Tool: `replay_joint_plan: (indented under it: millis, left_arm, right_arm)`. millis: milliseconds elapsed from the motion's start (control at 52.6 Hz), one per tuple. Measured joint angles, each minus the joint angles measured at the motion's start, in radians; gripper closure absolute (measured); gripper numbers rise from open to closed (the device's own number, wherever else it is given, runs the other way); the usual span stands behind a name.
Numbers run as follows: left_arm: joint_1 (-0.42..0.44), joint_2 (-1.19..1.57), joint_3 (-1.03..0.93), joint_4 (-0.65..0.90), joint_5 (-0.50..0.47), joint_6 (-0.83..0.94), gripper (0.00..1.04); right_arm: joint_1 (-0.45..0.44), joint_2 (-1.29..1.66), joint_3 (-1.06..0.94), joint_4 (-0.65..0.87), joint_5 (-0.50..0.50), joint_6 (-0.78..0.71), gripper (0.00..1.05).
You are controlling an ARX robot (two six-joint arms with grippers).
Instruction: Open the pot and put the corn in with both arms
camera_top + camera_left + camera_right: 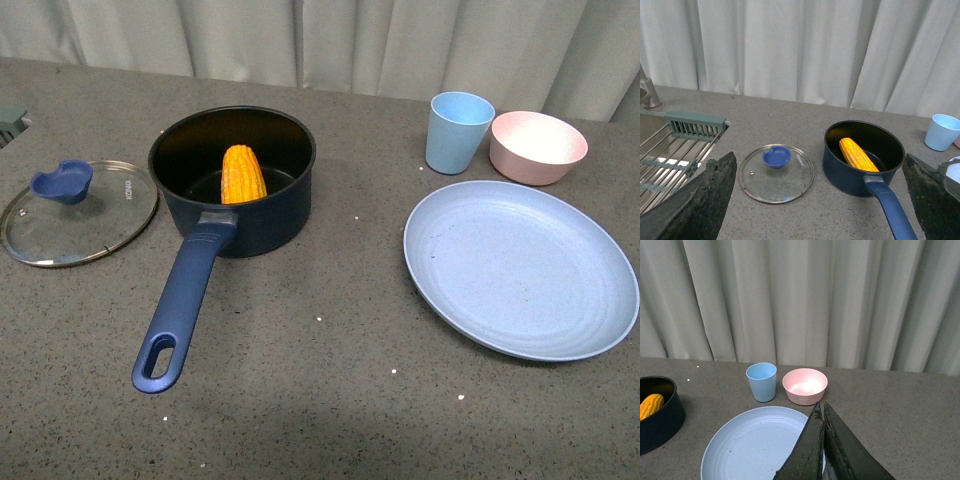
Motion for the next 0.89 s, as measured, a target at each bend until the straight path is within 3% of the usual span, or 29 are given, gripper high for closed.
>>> replay_joint_plan:
  millis: [285,418,798,893]
  left_arm:
    - [0.000,0.000,0.000,0.000,0.000,0.000,0.06]
    - [0.000,0.000,0.000,0.000,-0.001,0.000,0.06]
    - [0.000,0.000,0.000,0.000,0.000,0.000,0.06]
    - [0.000,0.000,0.000,0.000,0.000,0.000,0.06]
  right_arm:
    - [0.000,-0.064,0.000,-0.064,0.000,0.000,1.04]
    - [0.000,-0.201,0.001,-0.233,-0.002,0.000,1.04]
    - [0.000,-0.236,0.001,-0.242,-0.003,0.000,1.04]
    - [0.000,-0.236,0.001,-0.242,-0.002,-0.002,0.92]
